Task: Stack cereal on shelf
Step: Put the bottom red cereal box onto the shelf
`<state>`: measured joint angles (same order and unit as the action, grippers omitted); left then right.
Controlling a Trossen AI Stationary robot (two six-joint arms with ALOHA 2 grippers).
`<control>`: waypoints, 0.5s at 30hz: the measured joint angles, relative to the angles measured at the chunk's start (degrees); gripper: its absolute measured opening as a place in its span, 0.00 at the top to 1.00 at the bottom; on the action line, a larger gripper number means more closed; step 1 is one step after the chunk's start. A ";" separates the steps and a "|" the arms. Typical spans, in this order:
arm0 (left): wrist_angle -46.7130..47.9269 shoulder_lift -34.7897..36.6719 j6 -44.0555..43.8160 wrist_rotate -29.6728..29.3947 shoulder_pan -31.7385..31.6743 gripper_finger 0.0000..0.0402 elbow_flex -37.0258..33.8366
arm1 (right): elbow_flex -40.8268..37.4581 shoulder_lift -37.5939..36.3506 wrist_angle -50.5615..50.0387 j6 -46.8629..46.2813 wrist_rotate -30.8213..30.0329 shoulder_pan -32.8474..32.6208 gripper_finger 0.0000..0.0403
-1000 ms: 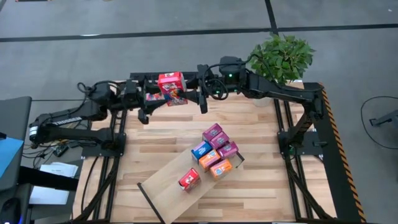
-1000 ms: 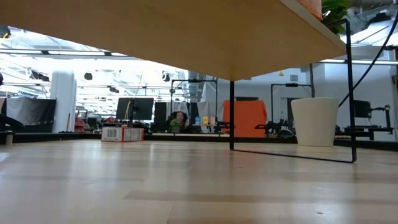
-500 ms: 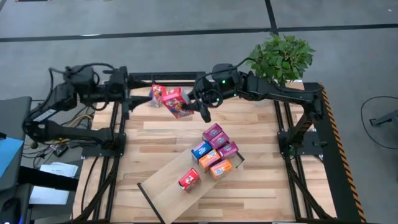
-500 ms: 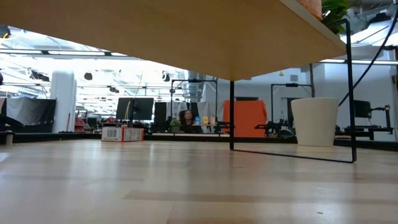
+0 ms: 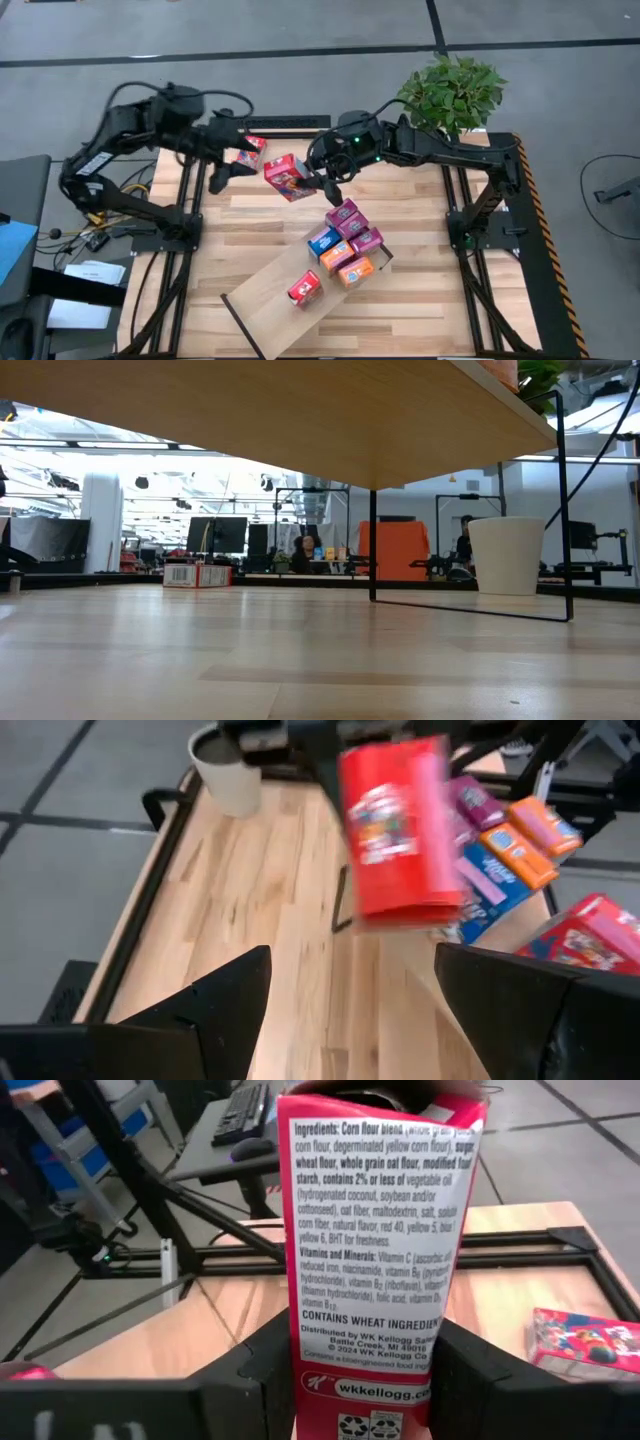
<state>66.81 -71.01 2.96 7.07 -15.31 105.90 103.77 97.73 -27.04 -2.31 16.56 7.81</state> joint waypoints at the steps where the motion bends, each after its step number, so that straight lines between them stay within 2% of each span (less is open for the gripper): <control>1: 0.89 0.12 0.06 0.00 -0.02 0.32 1.33 | 0.00 0.00 0.01 -0.02 -0.10 0.04 0.54; 6: 2.30 0.14 -0.39 -0.44 -0.02 0.32 6.28 | 0.02 0.00 0.52 0.66 -0.20 0.05 0.53; 10: 1.58 -1.40 0.92 -1.03 -0.02 0.32 6.50 | 0.04 0.00 1.09 0.73 -0.18 0.04 0.52; 15: 0.29 -5.52 2.49 2.44 -0.04 0.32 6.17 | 0.04 0.00 0.60 0.92 -0.13 0.10 0.52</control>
<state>67.10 -76.53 5.45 9.51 -15.35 112.07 103.81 97.73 -26.44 -1.39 16.43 7.91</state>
